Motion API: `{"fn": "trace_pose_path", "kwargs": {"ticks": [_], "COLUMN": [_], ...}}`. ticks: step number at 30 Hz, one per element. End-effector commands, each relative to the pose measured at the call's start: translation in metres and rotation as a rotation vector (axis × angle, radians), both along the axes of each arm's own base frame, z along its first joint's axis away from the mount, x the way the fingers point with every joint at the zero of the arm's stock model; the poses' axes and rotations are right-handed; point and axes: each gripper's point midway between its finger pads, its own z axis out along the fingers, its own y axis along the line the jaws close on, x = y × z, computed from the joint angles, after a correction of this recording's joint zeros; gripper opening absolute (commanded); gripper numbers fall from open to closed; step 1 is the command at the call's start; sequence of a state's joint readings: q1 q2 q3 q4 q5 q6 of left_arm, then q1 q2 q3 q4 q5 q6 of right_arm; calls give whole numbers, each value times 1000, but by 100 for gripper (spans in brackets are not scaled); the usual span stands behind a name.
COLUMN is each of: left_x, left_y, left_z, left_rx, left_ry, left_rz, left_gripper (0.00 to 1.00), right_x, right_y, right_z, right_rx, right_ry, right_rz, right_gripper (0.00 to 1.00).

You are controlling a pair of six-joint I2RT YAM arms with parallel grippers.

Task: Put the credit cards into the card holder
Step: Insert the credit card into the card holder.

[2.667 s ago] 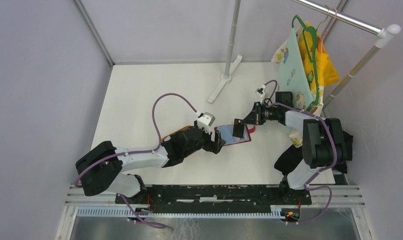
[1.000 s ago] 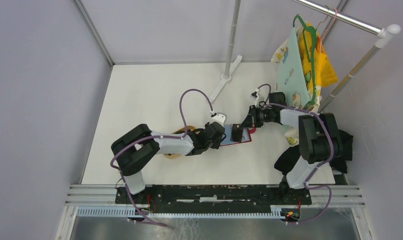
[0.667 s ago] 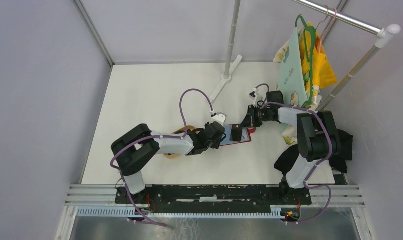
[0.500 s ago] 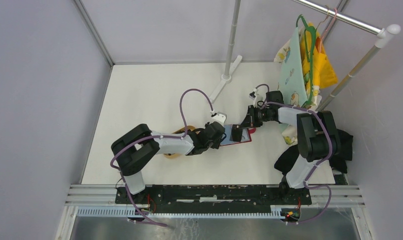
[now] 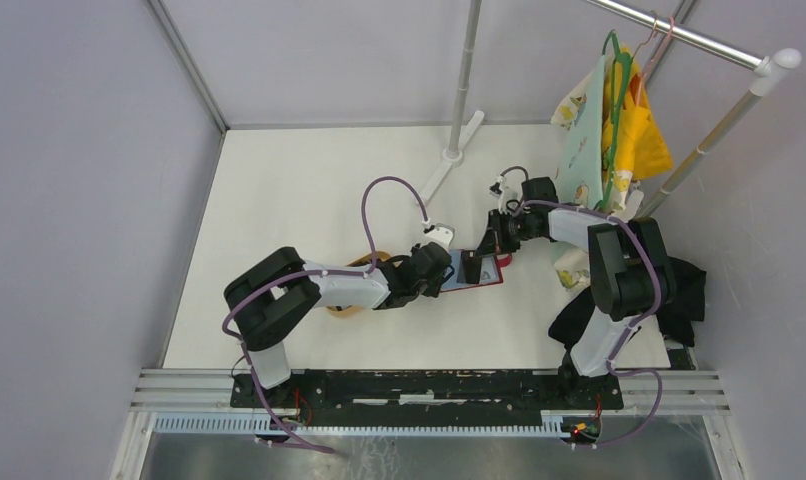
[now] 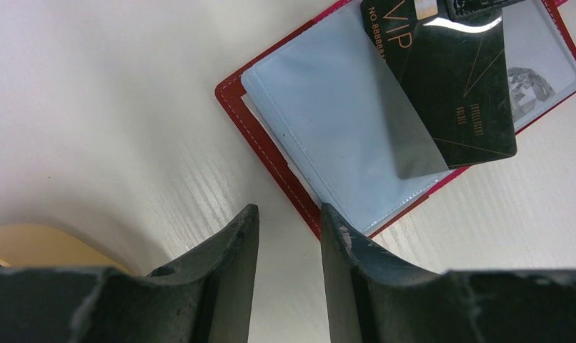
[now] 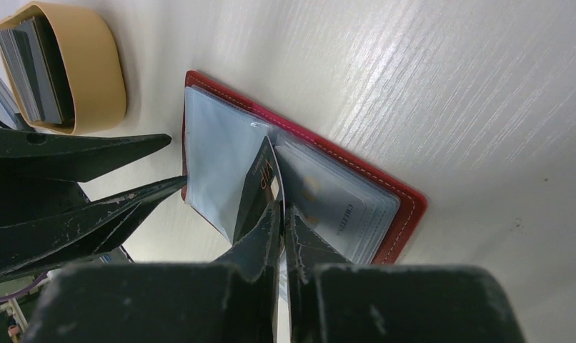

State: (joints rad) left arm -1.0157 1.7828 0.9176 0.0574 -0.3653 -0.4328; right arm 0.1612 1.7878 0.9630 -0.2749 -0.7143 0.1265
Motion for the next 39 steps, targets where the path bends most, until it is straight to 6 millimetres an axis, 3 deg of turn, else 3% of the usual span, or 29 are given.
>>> {"fn": "trace_pose_path", "kwargs": {"ticks": [1, 28, 34, 39], "left_x": [13, 13, 9, 5], "left_y": [-12, -12, -8, -11], "left_z": [13, 11, 29, 55], "left_rx": [-43, -44, -84, -159], "left_ry": [-37, -31, -39, -46], "left_rz": [22, 23, 35, 26], "left_gripper": [44, 44, 44, 43], "right_x": [5, 0, 3, 4], "right_y": [-2, 9, 7, 6], "right_z": [-3, 3, 6, 6], "right_rx": [-44, -3, -5, -5], "right_ry": [-13, 2, -10, -13], "right_rz": [12, 60, 57, 51], "right_gripper": [7, 12, 12, 13]}}
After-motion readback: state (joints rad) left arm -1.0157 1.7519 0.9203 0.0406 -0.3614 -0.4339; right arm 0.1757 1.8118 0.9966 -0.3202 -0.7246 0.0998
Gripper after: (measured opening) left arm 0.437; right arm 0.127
